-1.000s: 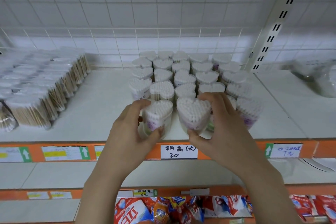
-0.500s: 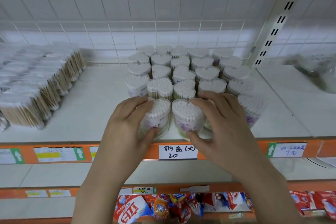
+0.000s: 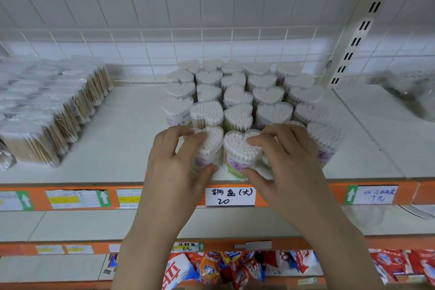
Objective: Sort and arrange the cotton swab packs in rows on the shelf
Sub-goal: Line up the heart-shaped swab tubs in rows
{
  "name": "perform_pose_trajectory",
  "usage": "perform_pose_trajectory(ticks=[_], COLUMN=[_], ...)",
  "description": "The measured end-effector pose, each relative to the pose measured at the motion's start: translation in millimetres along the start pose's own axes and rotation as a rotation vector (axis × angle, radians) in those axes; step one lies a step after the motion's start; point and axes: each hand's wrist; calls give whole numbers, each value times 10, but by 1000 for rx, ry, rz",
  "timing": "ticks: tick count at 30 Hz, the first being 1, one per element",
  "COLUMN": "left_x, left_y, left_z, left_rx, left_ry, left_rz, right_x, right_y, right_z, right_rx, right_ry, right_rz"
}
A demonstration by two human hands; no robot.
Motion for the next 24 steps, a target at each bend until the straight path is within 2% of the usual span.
perform_pose_trajectory(ticks=[13, 18, 24], left_x=[36, 56, 29], left_y=[142, 239, 182], left_z=[-150, -514, -1043], left_rx=[-30, -1, -190], left_ry=[-1, -31, -24], left_rz=[66, 21, -125], right_x=[76, 204, 308], right_y=[123, 206, 158], right_z=[-160, -487, -890], right_rx=[53, -35, -201], right_ry=[-34, -38, 0], right_rz=[-108, -79, -37])
Point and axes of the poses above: each hand's wrist, its own z-axis away from the middle knuckle, its own y-axis out of the back of the hand, x = y × z, and after that the axes turned 7 degrees about y, right-handed
